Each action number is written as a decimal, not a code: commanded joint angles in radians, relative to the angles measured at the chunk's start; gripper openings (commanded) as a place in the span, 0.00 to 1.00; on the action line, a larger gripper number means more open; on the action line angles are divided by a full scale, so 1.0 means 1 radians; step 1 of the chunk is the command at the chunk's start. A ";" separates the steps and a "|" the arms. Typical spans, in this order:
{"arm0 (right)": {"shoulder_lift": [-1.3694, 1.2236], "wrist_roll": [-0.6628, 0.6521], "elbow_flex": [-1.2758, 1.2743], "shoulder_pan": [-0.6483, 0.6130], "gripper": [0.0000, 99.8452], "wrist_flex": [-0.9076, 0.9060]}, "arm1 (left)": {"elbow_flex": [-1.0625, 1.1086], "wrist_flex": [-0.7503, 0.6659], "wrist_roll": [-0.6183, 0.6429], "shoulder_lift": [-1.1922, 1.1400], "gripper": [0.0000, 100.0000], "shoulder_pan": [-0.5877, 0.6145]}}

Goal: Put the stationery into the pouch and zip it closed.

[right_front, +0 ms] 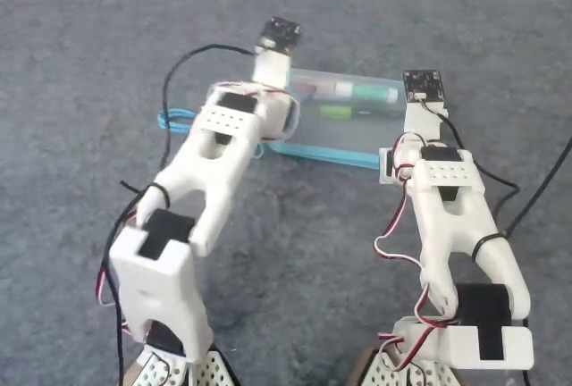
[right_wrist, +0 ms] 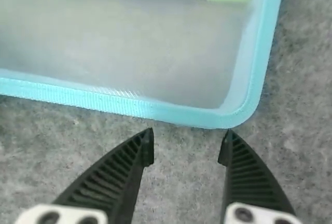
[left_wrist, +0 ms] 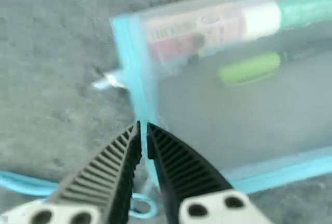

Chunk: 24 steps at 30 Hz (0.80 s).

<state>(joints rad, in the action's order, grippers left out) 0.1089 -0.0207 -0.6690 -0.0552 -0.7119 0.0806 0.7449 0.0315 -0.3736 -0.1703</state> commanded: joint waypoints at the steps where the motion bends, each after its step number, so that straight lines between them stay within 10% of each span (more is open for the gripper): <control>1: 0.074 -0.014 0.008 0.001 0.22 -0.007 | -0.053 -0.038 -0.009 0.101 0.02 0.051; 10: 0.074 -0.014 0.009 0.001 0.22 -0.001 | -0.202 -0.258 0.146 -0.071 0.15 0.063; 15: 0.074 -0.014 0.009 0.002 0.22 -0.005 | -0.473 -0.485 0.158 -0.399 0.06 0.006; 24: 0.074 -0.015 0.011 0.002 0.22 -0.004 | -1.380 -0.041 0.187 -0.991 0.02 -0.017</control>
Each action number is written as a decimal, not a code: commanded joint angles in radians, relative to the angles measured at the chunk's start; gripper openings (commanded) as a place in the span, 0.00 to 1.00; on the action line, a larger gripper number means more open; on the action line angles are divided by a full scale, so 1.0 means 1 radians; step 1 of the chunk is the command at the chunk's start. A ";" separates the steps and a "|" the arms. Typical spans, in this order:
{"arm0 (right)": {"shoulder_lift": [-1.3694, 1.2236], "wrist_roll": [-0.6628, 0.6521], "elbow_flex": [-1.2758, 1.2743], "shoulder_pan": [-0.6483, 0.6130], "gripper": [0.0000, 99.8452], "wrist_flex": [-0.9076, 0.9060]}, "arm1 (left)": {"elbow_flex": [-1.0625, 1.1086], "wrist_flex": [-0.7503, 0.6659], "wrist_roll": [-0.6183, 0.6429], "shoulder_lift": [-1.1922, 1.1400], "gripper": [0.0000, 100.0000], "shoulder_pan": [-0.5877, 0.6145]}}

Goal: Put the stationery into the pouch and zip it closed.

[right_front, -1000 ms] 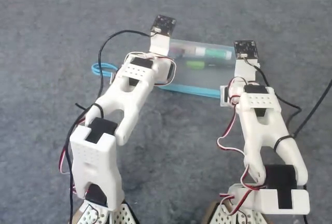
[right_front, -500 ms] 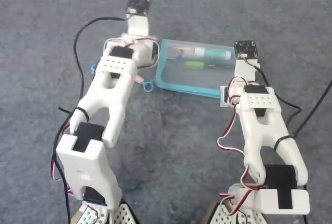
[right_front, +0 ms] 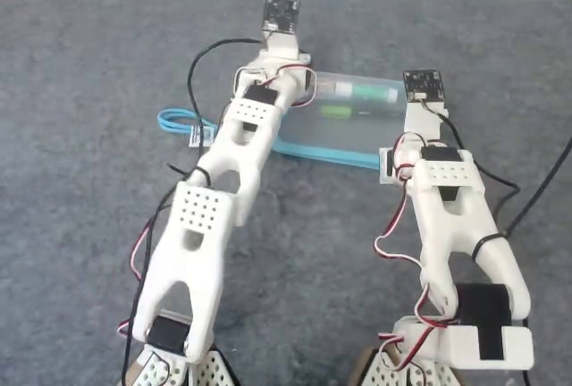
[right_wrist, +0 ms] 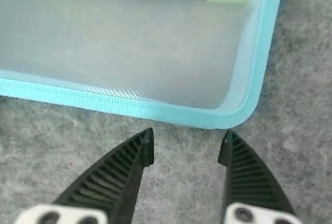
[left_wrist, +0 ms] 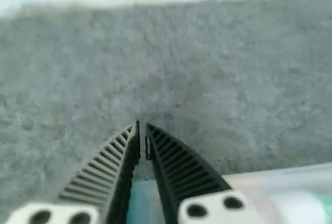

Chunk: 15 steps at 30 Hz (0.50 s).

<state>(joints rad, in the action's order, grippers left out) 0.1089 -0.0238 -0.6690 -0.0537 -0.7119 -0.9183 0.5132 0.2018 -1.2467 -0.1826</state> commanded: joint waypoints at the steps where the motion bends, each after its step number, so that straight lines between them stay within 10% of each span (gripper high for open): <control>1: 0.074 -0.012 0.011 0.001 0.22 -0.004 | -0.479 0.256 0.017 -0.175 0.02 -0.005; 5: 0.074 -0.012 0.011 0.001 0.22 -0.005 | -0.776 0.519 0.009 -0.344 0.02 -0.002; 15: 0.074 -0.012 0.011 -0.001 0.22 -0.008 | -0.704 1.063 -0.215 -0.157 0.02 -0.012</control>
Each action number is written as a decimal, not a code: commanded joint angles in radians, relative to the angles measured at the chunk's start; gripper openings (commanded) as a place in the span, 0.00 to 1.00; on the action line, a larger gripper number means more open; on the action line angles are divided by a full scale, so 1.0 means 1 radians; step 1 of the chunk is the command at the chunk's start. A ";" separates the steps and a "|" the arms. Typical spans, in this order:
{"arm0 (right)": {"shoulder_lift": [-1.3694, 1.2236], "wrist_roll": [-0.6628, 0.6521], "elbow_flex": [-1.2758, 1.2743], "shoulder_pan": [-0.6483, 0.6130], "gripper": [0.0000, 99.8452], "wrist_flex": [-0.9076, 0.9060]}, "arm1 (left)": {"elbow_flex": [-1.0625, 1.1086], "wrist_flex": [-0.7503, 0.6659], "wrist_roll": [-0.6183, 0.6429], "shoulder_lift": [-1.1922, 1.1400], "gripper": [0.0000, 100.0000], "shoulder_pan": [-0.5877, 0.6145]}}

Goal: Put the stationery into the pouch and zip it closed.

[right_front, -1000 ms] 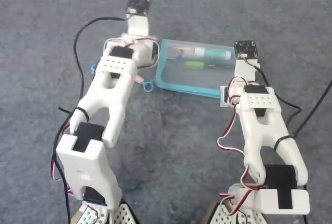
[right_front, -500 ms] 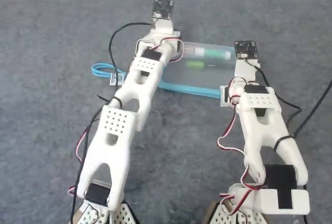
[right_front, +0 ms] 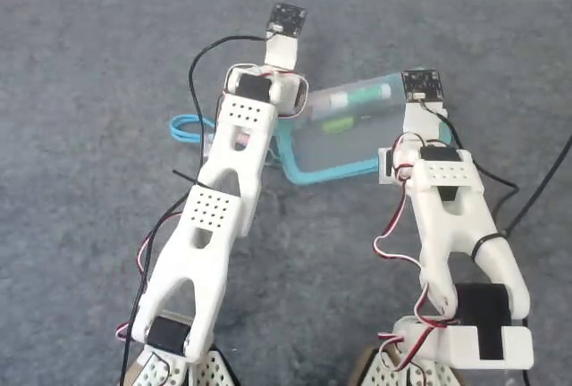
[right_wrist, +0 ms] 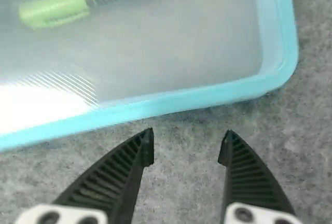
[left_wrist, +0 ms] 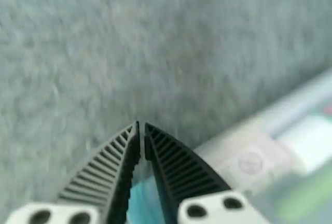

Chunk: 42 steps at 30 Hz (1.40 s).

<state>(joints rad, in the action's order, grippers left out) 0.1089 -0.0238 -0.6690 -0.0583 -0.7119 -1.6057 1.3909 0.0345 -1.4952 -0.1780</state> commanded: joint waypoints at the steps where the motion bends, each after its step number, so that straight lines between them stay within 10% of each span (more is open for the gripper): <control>1: 0.076 -0.012 0.011 0.004 0.22 -0.008 | -0.016 0.244 -0.048 0.117 0.02 -0.017; 12: 0.538 -0.253 -0.239 -0.153 0.22 -0.038 | -0.065 0.342 -0.092 0.617 0.02 0.219; 20: 0.977 -0.503 -0.470 -0.558 0.22 -0.237 | 0.203 0.365 -0.176 0.885 0.15 0.733; 27: 0.885 -0.635 -0.436 -0.653 0.23 -0.223 | 0.627 0.164 -0.347 0.799 0.24 1.059; 42: 0.266 -1.034 -0.298 -0.501 0.36 0.025 | 0.661 0.003 -0.480 0.540 0.24 1.129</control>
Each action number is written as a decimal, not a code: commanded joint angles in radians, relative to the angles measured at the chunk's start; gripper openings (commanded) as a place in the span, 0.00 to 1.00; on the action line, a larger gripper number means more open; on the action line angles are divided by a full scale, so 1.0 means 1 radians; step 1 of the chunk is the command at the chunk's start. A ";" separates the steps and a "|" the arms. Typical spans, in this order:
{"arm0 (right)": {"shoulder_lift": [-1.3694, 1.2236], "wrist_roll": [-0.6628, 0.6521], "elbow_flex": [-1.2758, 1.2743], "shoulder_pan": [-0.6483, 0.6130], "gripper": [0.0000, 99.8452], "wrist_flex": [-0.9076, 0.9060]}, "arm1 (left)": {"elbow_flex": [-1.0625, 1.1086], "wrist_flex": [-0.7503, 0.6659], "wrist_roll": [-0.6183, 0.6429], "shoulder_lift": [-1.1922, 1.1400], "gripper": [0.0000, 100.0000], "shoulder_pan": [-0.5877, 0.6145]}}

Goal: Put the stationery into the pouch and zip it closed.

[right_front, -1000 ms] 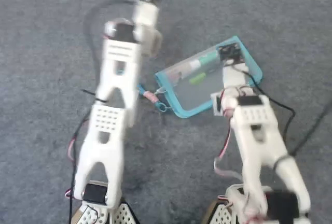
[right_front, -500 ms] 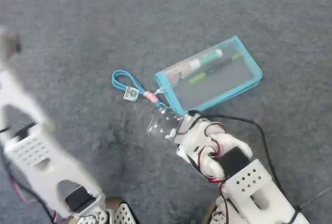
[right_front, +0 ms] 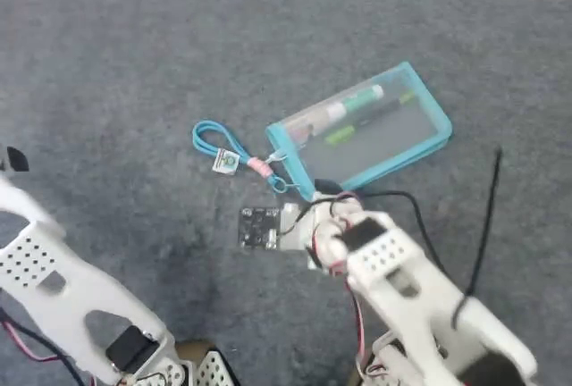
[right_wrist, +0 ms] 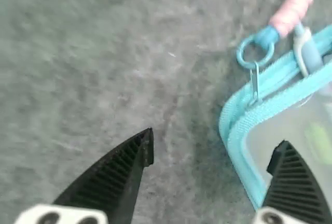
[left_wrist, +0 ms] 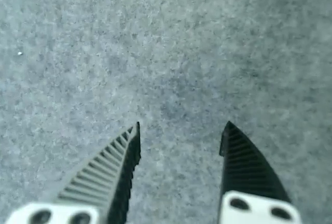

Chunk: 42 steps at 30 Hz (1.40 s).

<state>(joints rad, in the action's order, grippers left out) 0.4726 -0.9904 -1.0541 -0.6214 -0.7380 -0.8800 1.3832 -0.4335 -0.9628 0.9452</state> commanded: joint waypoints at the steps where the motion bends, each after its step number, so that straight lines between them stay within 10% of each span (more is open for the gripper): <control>1: -0.137 -0.086 0.106 0.081 0.36 0.064 | -0.082 0.025 -0.014 0.002 0.24 0.006; 28: -0.443 -0.230 0.253 0.124 0.17 0.234 | -0.386 0.184 -0.037 -0.189 0.24 0.018; 42: -0.432 0.043 0.270 0.071 0.28 0.245 | -0.384 0.184 -0.037 -0.190 0.24 0.020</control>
<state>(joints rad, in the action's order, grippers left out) 0.0384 -1.0211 -0.8147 -0.5340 -0.5094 -1.2083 1.5581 -0.4611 -1.1730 0.9605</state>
